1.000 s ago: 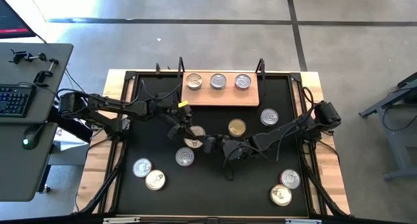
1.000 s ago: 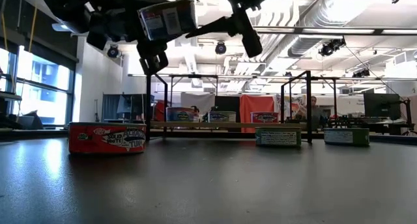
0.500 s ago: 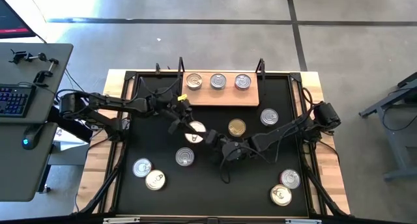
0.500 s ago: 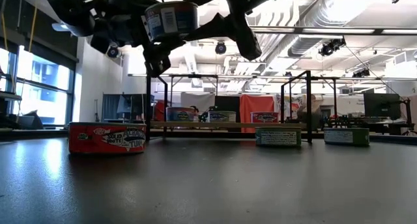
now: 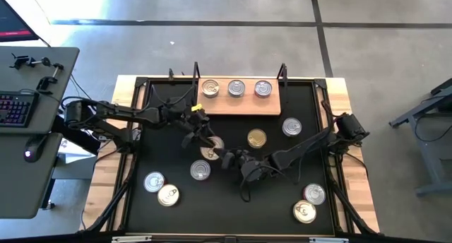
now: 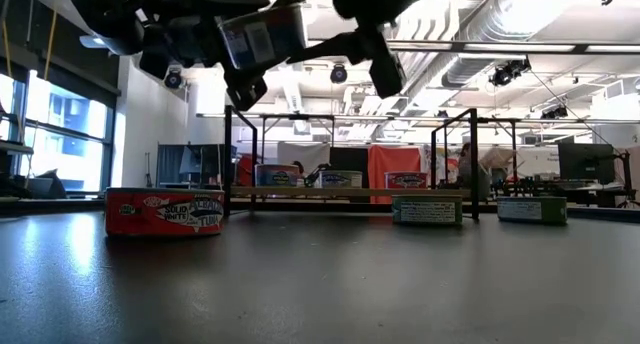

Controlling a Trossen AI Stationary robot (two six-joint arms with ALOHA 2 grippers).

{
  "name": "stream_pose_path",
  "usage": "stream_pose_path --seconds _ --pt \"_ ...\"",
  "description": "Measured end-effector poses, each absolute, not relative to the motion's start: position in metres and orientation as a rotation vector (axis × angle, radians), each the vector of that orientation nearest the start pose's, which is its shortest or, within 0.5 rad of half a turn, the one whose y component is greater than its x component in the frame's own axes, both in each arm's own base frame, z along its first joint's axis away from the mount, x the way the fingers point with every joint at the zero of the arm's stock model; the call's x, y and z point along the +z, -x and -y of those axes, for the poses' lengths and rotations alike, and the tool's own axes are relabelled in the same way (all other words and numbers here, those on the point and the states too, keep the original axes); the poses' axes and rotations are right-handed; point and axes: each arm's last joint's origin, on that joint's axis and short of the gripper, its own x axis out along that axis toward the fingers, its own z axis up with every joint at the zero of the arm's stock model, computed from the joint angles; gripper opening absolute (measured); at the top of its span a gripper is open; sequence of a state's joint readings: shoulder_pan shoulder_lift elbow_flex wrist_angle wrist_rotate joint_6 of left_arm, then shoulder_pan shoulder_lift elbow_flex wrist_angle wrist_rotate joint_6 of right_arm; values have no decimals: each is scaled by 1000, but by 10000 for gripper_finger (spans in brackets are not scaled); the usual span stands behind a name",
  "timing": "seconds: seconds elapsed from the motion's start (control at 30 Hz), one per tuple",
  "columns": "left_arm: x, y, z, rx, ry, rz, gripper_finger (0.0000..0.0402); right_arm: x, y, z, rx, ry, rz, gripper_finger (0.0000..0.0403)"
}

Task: Stack canned seafood by type on shelf
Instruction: Put the top left blue canned tuna on the lower right shelf

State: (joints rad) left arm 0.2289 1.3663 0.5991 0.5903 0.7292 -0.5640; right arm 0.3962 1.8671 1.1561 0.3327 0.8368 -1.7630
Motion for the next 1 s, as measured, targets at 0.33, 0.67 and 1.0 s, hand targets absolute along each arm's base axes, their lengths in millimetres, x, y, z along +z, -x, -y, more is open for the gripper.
stream_pose_path --seconds 0.33,0.67,1.0 --pt "242 -262 -52 -442 417 -131 264 202 -373 -157 18 1677 -509 170" --pt "263 -249 4 -413 -282 -24 258 173 -339 -145 -62 1061 -450 170" --pt "232 -246 75 -239 -713 -254 257 156 -290 -129 36 547 23 170"
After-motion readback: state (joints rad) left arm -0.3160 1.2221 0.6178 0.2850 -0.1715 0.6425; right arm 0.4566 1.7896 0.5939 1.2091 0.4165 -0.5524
